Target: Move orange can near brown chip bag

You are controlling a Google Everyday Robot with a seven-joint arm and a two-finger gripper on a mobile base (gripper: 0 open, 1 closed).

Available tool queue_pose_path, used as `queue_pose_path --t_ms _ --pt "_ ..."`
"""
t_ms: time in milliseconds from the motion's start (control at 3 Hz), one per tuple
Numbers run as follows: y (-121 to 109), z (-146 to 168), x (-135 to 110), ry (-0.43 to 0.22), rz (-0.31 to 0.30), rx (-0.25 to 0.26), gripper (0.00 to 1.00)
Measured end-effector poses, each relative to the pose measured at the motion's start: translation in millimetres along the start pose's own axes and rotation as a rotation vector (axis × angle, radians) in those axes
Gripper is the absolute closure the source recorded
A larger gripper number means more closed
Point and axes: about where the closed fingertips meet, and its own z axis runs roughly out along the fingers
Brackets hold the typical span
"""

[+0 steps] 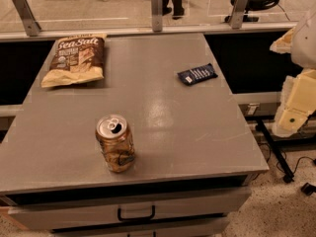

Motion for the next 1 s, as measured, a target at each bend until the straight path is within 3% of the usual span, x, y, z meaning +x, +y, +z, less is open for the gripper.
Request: queue_pose_path --t_ms 667,1000 --pt "-0.4 4.9 -5.8 -0.03 -0.016 -0.005 0.0" --pt "8.1 39.8 -49.7 -0.158 -0.103 -0.073 0.0"
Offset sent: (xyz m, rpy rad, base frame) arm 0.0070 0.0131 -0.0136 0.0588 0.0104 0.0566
